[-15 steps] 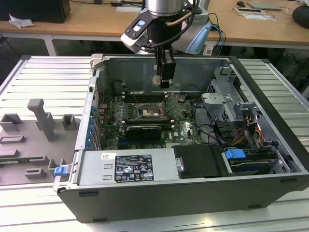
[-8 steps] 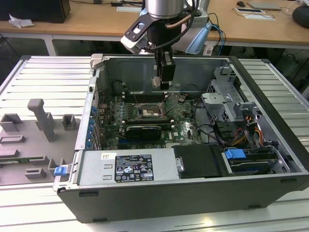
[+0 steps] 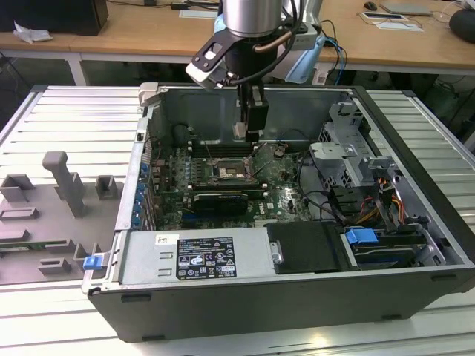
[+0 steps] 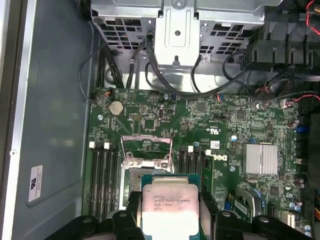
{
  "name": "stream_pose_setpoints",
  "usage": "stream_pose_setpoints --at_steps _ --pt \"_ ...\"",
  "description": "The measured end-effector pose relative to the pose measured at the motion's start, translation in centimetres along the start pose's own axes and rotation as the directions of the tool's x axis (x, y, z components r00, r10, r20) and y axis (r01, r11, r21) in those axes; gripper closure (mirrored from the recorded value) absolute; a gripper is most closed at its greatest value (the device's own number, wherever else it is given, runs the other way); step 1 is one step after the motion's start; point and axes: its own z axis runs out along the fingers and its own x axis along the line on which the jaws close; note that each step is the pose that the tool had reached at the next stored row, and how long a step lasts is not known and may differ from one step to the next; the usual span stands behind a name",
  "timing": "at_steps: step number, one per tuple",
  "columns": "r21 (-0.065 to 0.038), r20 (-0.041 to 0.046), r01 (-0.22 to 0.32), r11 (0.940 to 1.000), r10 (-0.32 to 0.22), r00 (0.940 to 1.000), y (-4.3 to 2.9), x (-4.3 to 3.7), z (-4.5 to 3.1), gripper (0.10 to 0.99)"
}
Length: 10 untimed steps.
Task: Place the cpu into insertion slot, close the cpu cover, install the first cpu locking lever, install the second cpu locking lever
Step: 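Place the cpu into insertion slot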
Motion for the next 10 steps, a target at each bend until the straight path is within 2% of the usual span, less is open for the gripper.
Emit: stream_pose_setpoints --at_steps 10 --pt "0.000 -0.0001 0.000 1.0000 0.000 1.0000 -0.07 -0.01 0.76 0.545"
